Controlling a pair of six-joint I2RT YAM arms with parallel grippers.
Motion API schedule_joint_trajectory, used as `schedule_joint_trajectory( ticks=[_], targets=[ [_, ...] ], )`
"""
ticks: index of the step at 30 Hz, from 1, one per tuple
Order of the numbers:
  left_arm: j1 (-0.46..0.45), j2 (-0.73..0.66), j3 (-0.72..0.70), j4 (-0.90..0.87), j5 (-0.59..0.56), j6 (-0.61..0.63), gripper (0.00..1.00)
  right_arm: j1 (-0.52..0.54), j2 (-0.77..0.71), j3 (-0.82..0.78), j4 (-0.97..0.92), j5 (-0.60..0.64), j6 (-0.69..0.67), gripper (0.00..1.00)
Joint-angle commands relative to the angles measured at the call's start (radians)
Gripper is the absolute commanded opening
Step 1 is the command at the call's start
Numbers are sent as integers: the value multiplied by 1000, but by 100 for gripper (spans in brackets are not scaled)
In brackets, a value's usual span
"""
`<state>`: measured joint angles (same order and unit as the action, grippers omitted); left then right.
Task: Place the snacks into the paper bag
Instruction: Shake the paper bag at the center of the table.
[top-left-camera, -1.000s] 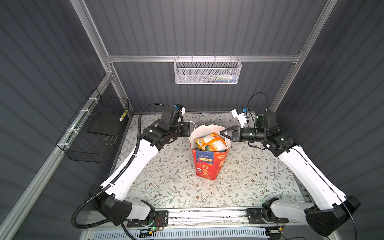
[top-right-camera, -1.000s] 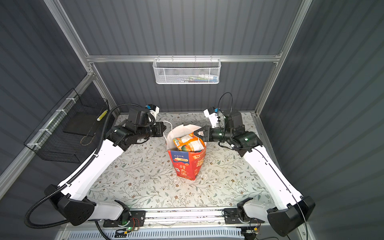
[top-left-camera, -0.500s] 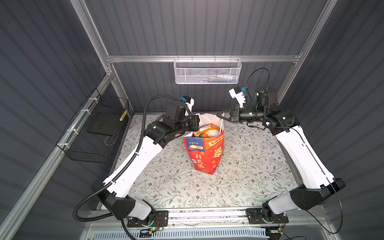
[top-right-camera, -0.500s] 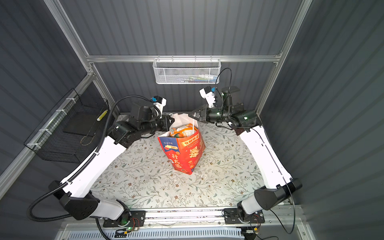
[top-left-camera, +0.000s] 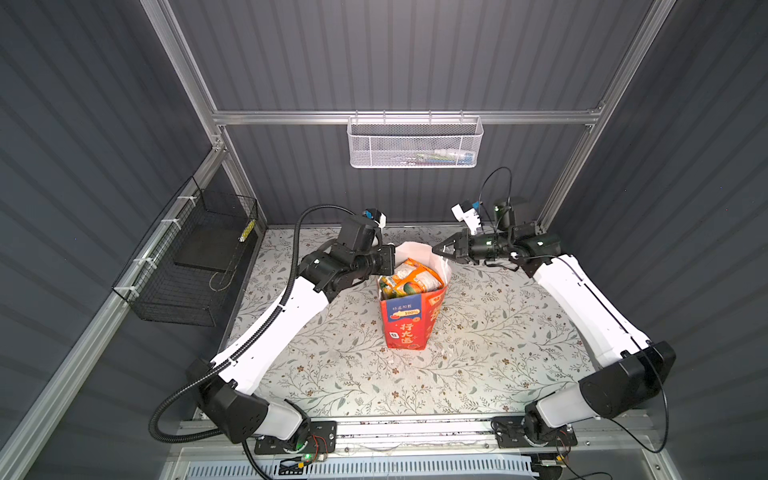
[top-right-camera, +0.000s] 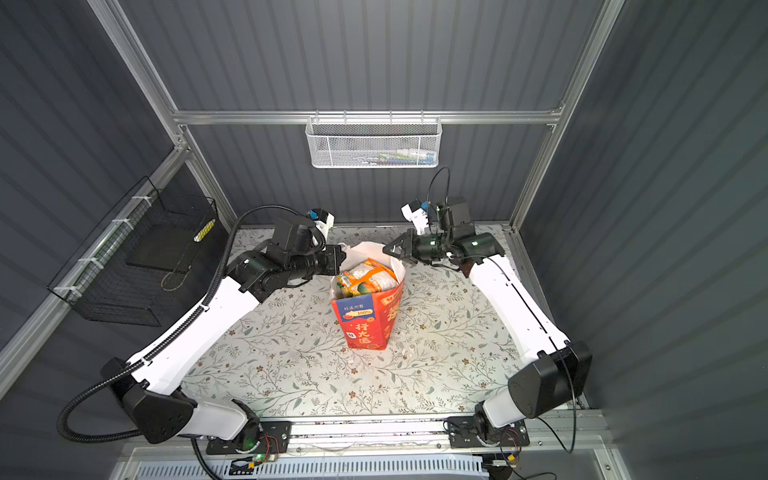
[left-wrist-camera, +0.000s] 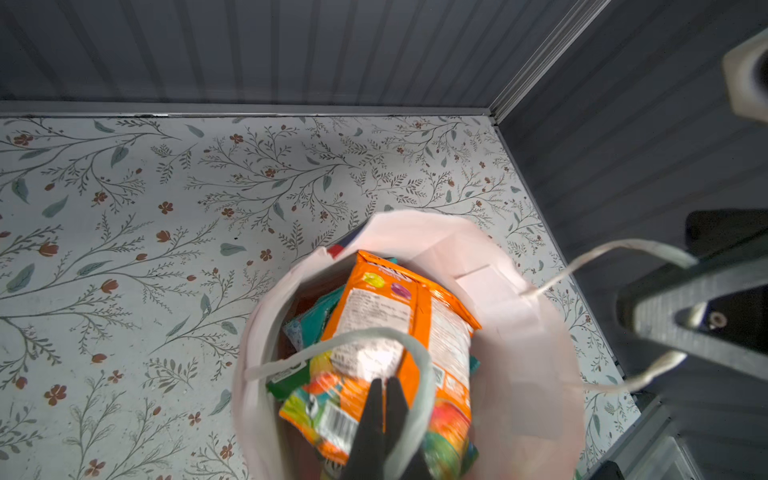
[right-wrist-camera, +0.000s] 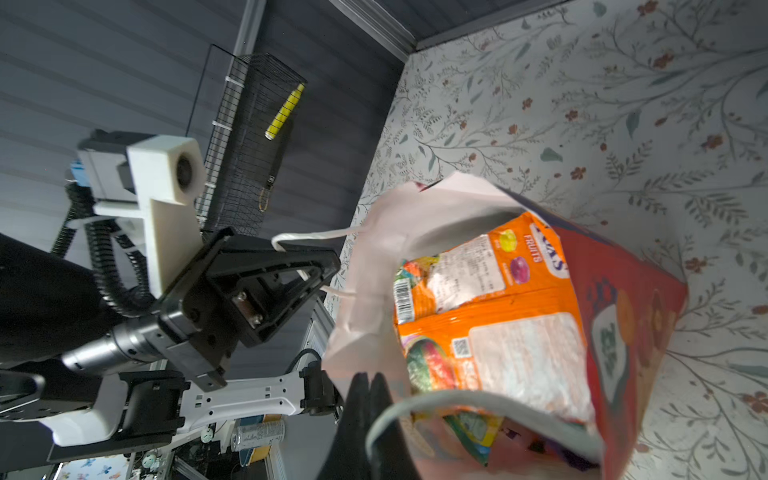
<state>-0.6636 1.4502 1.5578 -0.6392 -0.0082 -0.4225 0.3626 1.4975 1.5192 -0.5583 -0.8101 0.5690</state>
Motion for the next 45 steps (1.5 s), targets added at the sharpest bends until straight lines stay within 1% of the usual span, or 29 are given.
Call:
schedule_joint_trajectory(
  ticks=[1, 5, 8, 11, 13, 16, 19, 21, 24, 28, 30, 32, 33, 34, 35, 36, 37, 39, 40, 41, 44, 45],
  targets=[
    [3, -34, 1, 105, 47, -19, 0, 2, -45, -33, 137, -36, 21, 0],
    [2, -70, 17, 125, 39, -33, 0, 2, -39, 20, 113, -42, 25, 0],
    [3, -88, 31, 124, 40, -26, 0, 2, -25, 91, 78, -52, 15, 0],
    [2, -103, 47, 118, 39, -31, 0, 2, 8, 199, 11, -51, -8, 0],
    [3, -87, 91, 73, 27, -41, 0, 2, 40, 269, -27, -47, -14, 0],
    [2, -55, 152, 48, 20, -23, 0, 2, 98, 382, -94, -58, -28, 0],
    [3, -29, 199, 22, -22, -4, 0, 3, 136, 454, -129, -65, -28, 0],
    [3, -35, 200, 27, -22, -1, 0, 4, 127, 434, -111, -67, -25, 0],
    [3, -63, 146, 54, -22, -2, 0, 3, 83, 341, -66, -65, -21, 0],
    [2, -105, 22, 87, -27, -21, 0, 4, -3, 128, 42, -59, -9, 0],
    [2, -132, -48, 113, -29, -36, 1, 4, -37, 42, 72, -46, -6, 2],
    [2, -150, -83, 119, -54, -48, 10, 4, -57, -10, 89, -41, 2, 3],
    [2, -159, -92, 121, -67, -51, 14, 4, -66, -24, 99, -41, 9, 5],
    [2, -168, -96, 127, -76, -51, 20, 4, -78, -31, 106, -39, 17, 9],
    [2, -177, -98, 129, -84, -53, 27, 3, -84, -35, 106, -31, 25, 11],
    [3, -184, -99, 127, -97, -56, 37, 4, -94, -37, 106, -20, 34, 13],
    [2, -189, -99, 123, -110, -58, 47, 4, -102, -42, 105, -6, 48, 22],
    [3, -201, -103, 113, -127, -58, 58, 4, -119, -53, 111, 16, 78, 31],
    [3, -207, -107, 108, -135, -56, 63, 4, -128, -62, 115, 23, 100, 43],
    [4, -212, -113, 105, -143, -56, 68, 4, -136, -71, 114, 44, 120, 55],
    [4, -229, -134, 100, -155, -54, 79, 6, -165, -111, 124, 103, 170, 72],
    [4, -236, -175, 98, -160, -53, 84, 6, -178, -130, 135, 115, 186, 81]
  ],
)
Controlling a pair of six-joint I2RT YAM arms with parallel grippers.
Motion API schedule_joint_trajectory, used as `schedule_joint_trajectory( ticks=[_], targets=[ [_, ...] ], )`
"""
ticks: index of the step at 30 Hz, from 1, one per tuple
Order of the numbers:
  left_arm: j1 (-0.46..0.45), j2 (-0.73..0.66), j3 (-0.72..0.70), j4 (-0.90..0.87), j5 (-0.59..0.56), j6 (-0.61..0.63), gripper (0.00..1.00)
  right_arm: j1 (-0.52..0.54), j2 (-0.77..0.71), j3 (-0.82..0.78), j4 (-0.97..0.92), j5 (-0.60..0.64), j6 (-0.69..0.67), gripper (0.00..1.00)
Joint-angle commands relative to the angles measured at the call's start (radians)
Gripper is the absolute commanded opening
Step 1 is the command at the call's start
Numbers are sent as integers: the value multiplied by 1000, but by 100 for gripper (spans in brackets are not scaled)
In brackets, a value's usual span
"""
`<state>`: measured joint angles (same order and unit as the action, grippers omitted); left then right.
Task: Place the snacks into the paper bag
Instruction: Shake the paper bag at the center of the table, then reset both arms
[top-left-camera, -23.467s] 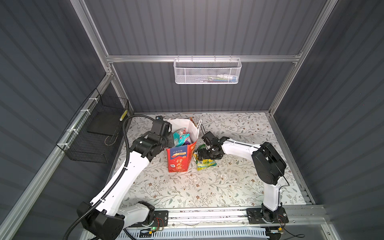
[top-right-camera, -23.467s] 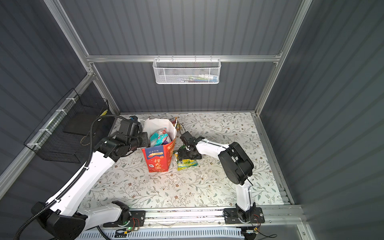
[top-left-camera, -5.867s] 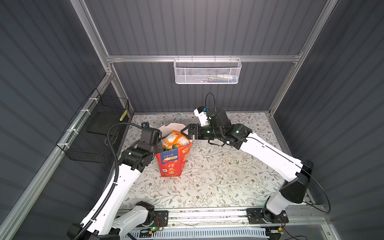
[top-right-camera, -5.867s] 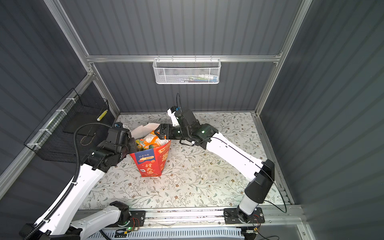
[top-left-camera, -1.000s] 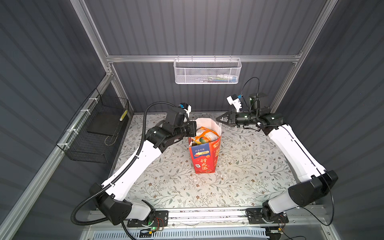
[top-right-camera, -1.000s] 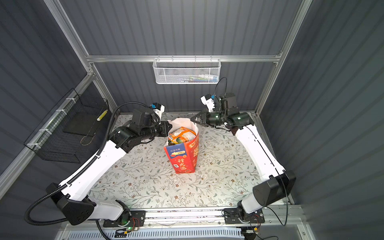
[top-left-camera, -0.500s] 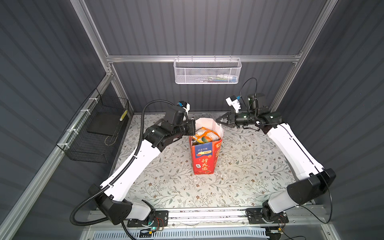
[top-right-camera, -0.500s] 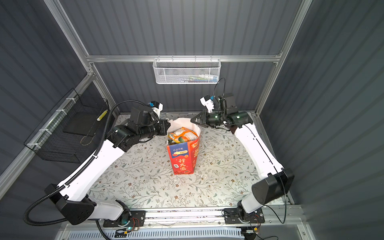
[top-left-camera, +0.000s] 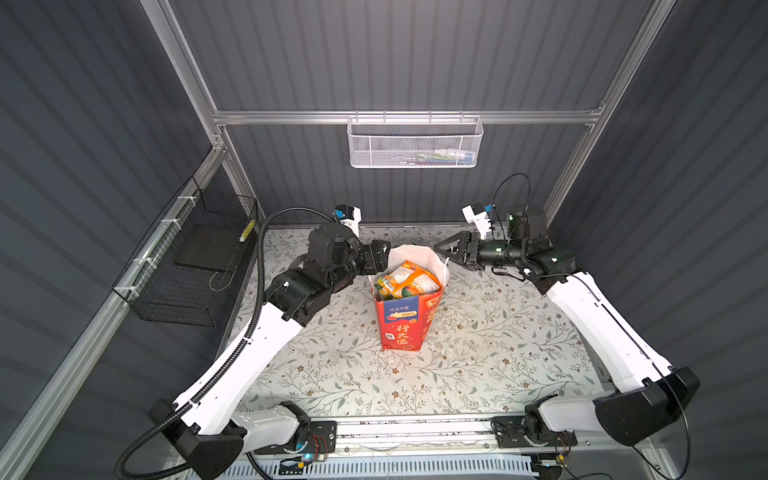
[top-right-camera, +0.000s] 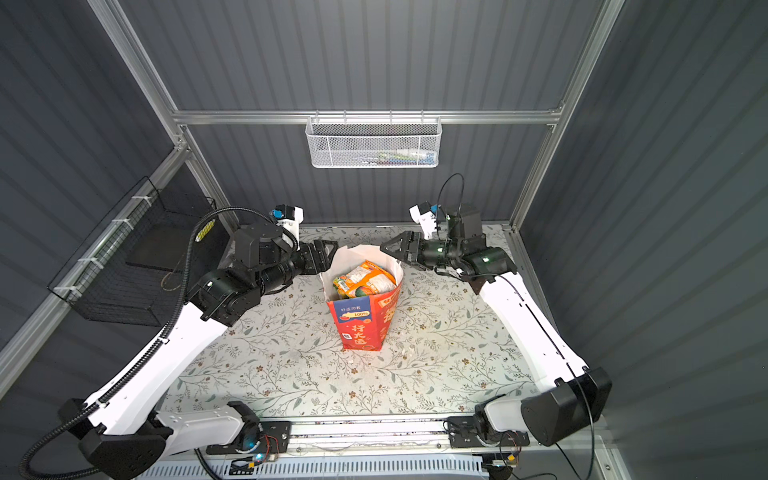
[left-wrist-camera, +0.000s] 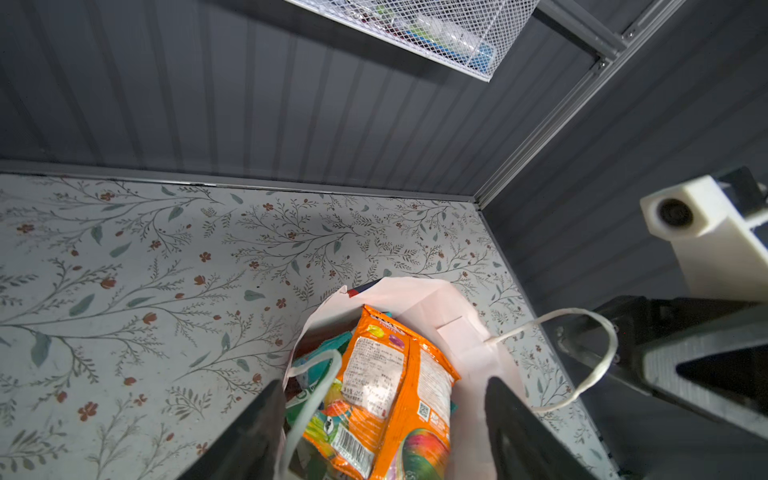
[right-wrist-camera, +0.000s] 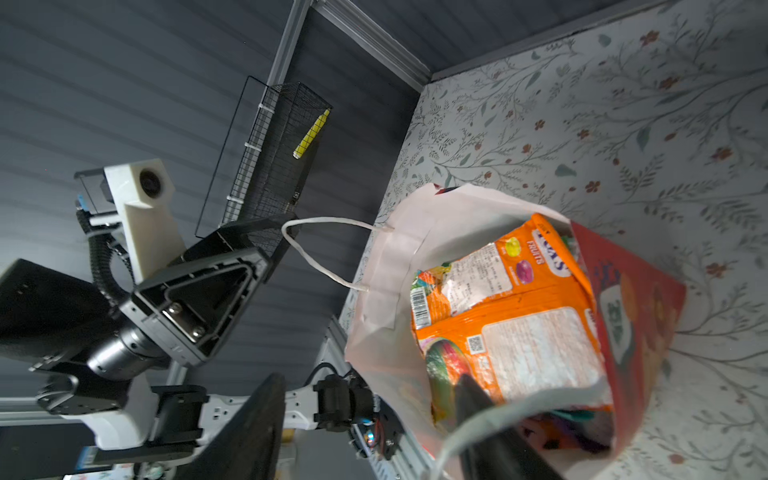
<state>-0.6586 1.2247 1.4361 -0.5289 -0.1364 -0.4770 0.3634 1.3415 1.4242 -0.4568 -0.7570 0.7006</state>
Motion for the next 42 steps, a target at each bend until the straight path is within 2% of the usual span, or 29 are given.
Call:
schedule_joint_trajectory(
  ticks=[1, 2, 3, 8, 10, 14, 16, 20, 24, 27, 29, 31, 34, 38, 42],
  targets=[
    [0, -18, -62, -15, -35, 1, 89, 5, -37, -53, 42, 75, 69, 94],
    [-1, -24, -66, -19, -35, 4, 94, 5, -50, -65, 48, 86, 80, 99],
    [-1, -32, -68, -26, -34, 8, 100, 5, -66, -78, 54, 94, 92, 99],
    [-1, -83, -57, -68, -35, 22, 100, 6, -150, -88, 16, 177, 92, 99],
    [-1, -114, -56, -94, -68, 21, 100, 6, -196, -89, -19, 235, 75, 99],
    [-1, -208, -85, -131, -186, 31, 100, 5, -307, -104, -89, 385, 17, 99],
    [-1, -251, -121, -132, -251, 40, 100, 5, -353, -118, -129, 509, -25, 99],
    [-1, -294, -230, -143, -427, -30, 100, 4, -447, -209, -132, 729, -80, 99],
    [-1, -306, -407, -37, -501, -104, 100, 3, -521, -324, -100, 941, -115, 99],
    [0, -271, -514, 63, -644, -94, 100, 1, -541, -403, -46, 1028, -171, 99],
    [17, -224, -564, 141, -695, -70, 100, -5, -534, -455, 3, 1057, -204, 99],
    [45, -161, -611, 258, -677, -57, 98, -24, -525, -532, 118, 1041, -266, 99],
    [100, -60, -677, 451, -651, -8, 98, -82, -505, -614, 226, 973, -266, 99],
    [208, 25, -725, 585, -706, 81, 100, -158, -461, -665, 301, 932, -278, 99],
    [324, 42, -814, 743, -707, 200, 100, -227, -429, -708, 368, 912, -299, 99]
  ],
)
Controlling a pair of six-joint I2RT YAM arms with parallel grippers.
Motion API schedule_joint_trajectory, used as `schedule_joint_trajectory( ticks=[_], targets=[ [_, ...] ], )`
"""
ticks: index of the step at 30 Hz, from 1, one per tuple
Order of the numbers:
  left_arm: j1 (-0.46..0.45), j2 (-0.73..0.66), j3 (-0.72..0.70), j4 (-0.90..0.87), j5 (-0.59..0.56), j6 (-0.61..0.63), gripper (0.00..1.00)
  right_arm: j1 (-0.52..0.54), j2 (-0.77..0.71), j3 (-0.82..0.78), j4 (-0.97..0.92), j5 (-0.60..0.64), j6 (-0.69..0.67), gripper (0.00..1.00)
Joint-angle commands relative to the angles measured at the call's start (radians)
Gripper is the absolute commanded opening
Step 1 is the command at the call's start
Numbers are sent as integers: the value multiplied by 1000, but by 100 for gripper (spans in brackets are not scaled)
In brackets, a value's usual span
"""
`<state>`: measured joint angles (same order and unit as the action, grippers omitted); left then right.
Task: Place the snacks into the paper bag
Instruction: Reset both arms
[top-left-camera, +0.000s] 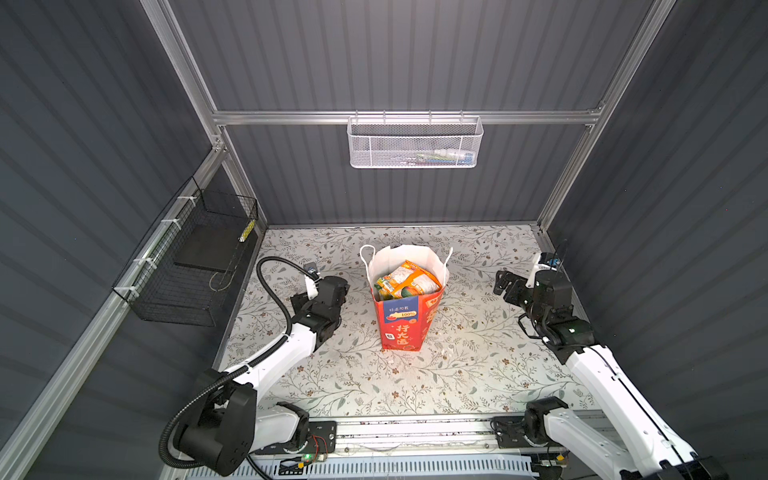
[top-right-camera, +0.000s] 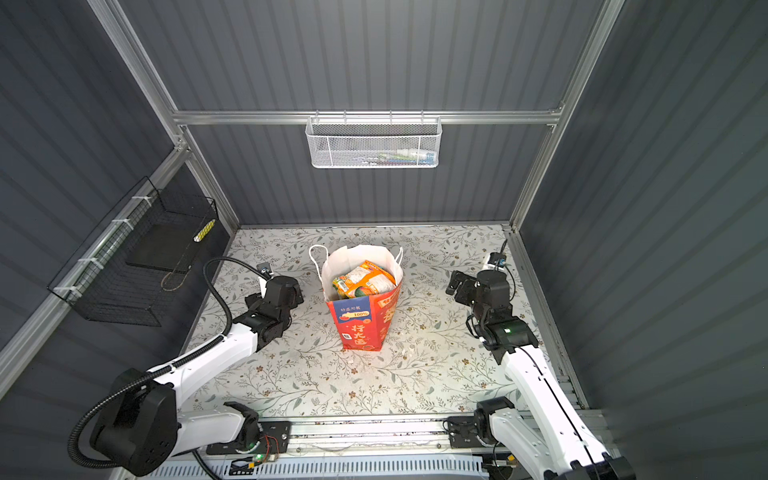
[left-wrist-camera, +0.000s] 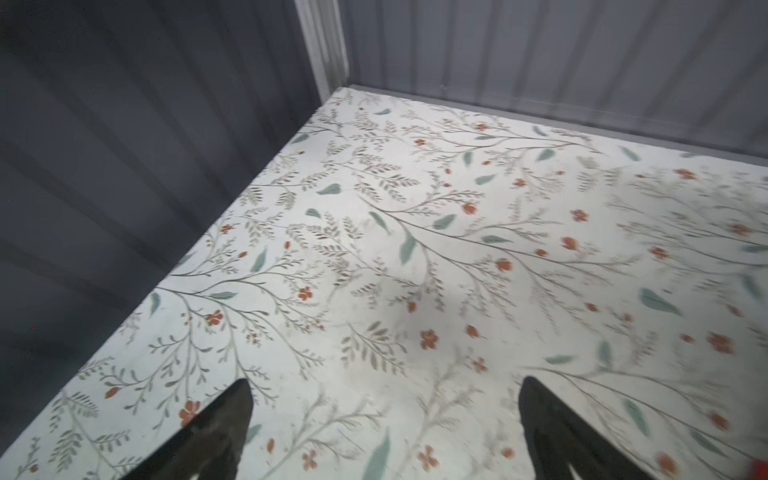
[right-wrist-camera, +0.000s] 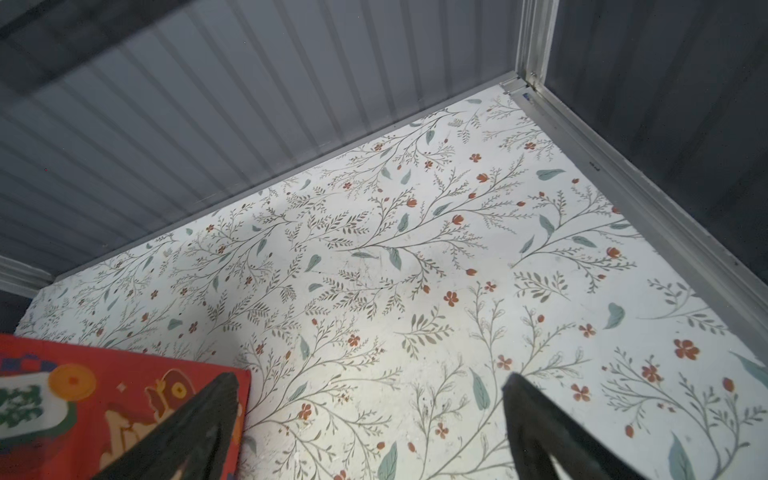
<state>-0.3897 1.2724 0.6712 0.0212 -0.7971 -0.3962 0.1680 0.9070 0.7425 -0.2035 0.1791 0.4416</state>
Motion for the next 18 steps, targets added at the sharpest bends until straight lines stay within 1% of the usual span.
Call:
schedule_joint_trajectory(
  ticks=[1, 3, 5, 7, 9, 12, 15, 16, 17, 18],
  targets=[
    [74, -6, -79, 253, -42, 164, 100, -39, 9, -50, 151, -18, -59, 99],
    [125, 1, -142, 375, 8, 245, 100, -52, 13, -108, 230, 16, -83, 99],
    [173, 29, -178, 468, 58, 290, 100, -69, 16, -159, 296, 36, -89, 99],
    [205, 78, -202, 557, 108, 306, 100, -87, 26, -202, 371, 36, -98, 99],
    [220, 152, -217, 655, 110, 309, 100, -100, 54, -238, 447, 28, -133, 99],
    [224, 257, -251, 820, 119, 316, 100, -119, 103, -261, 512, 25, -187, 99],
    [230, 345, -300, 1006, 72, 298, 100, -137, 148, -285, 577, 23, -212, 99],
    [235, 347, -311, 1020, 98, 304, 100, -139, 160, -298, 614, 2, -247, 99],
    [236, 334, -305, 971, 129, 303, 100, -139, 178, -318, 665, -20, -291, 99],
    [240, 335, -292, 955, 162, 311, 100, -140, 194, -338, 715, -13, -297, 99]
  ],
)
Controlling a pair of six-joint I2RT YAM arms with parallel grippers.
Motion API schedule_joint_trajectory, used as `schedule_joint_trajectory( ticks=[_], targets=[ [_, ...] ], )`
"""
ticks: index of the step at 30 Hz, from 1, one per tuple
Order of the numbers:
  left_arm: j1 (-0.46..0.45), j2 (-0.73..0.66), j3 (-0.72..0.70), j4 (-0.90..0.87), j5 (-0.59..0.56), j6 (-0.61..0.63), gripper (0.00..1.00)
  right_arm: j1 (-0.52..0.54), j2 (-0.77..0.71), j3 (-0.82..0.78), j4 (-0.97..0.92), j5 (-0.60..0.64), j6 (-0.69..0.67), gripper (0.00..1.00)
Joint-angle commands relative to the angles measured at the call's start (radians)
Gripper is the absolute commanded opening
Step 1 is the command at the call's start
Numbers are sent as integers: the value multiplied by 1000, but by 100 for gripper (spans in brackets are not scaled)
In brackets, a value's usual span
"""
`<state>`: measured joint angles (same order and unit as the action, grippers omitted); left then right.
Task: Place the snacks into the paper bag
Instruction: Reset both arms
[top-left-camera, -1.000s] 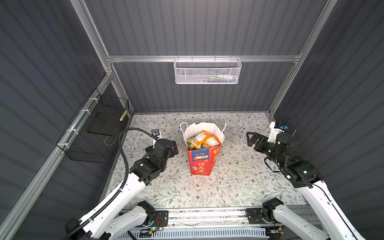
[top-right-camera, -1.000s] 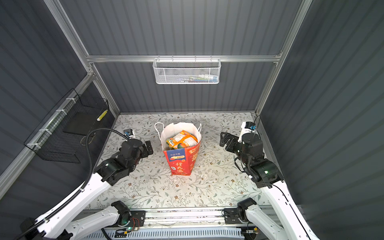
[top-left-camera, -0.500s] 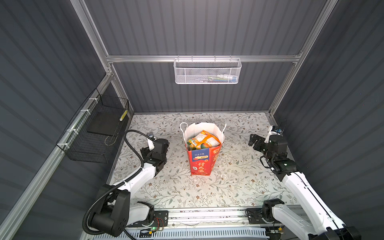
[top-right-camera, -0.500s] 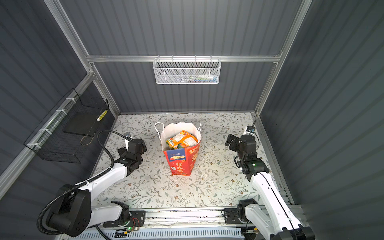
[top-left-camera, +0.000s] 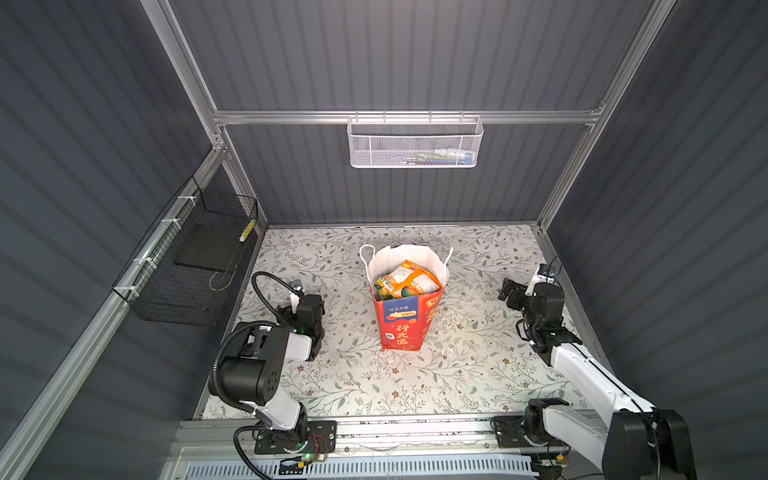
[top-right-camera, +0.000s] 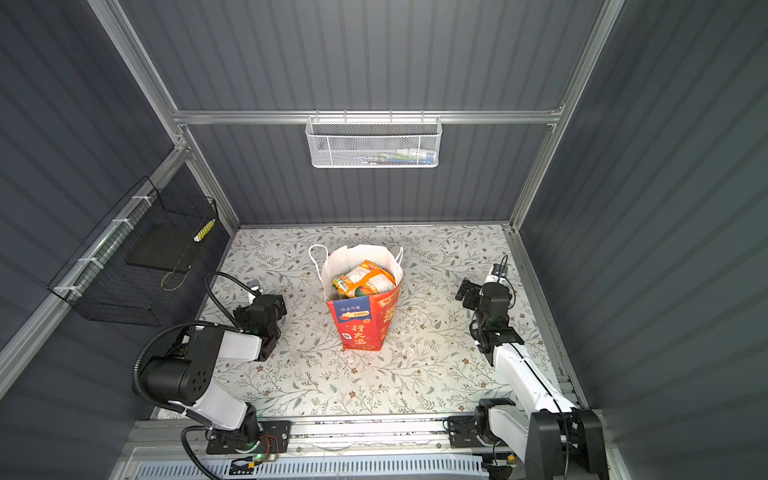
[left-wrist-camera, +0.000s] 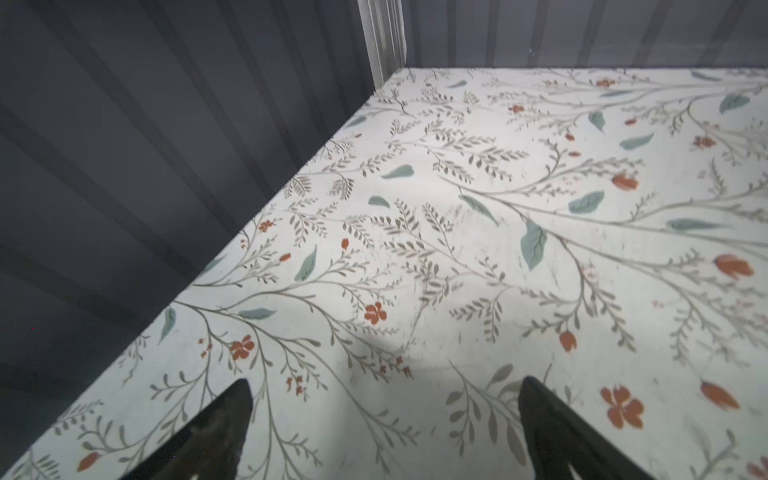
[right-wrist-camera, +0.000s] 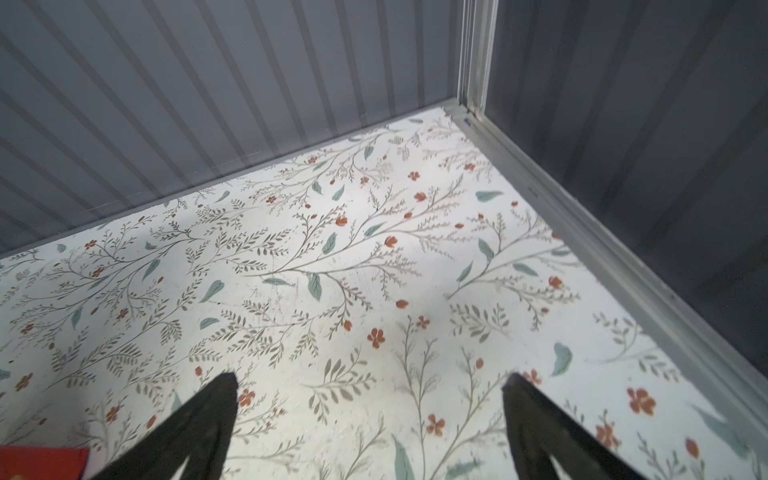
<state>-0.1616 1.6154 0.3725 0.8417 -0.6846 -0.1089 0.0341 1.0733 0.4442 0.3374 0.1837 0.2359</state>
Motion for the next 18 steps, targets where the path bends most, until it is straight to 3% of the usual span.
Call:
schedule_joint_trajectory(
  ticks=[1, 5, 7, 8, 10, 11, 13, 15, 18],
  targets=[
    [15, 7, 12, 156, 79, 40, 100, -7, 38, -57, 219, 4, -82, 99],
    [24, 52, 63, 90, 212, 84, 100, -8, 110, -72, 283, 32, -125, 99],
    [31, 127, 69, 181, 199, 103, 100, -8, 146, -89, 345, 21, -150, 99],
    [35, 83, 87, 49, 219, 59, 100, -8, 158, -96, 365, 9, -161, 99],
    [48, 112, 60, 174, 227, 79, 100, -8, 182, -123, 427, -36, -186, 99],
    [49, 89, 75, 84, 229, 55, 100, -8, 198, -135, 477, -45, -201, 99],
    [53, 108, 69, 153, 232, 73, 100, -8, 197, -140, 499, -55, -227, 99],
    [53, 88, 78, 84, 233, 56, 100, -8, 211, -169, 585, -72, -252, 99],
    [53, 102, 74, 124, 234, 66, 100, -8, 244, -189, 649, -48, -242, 99]
  ],
)
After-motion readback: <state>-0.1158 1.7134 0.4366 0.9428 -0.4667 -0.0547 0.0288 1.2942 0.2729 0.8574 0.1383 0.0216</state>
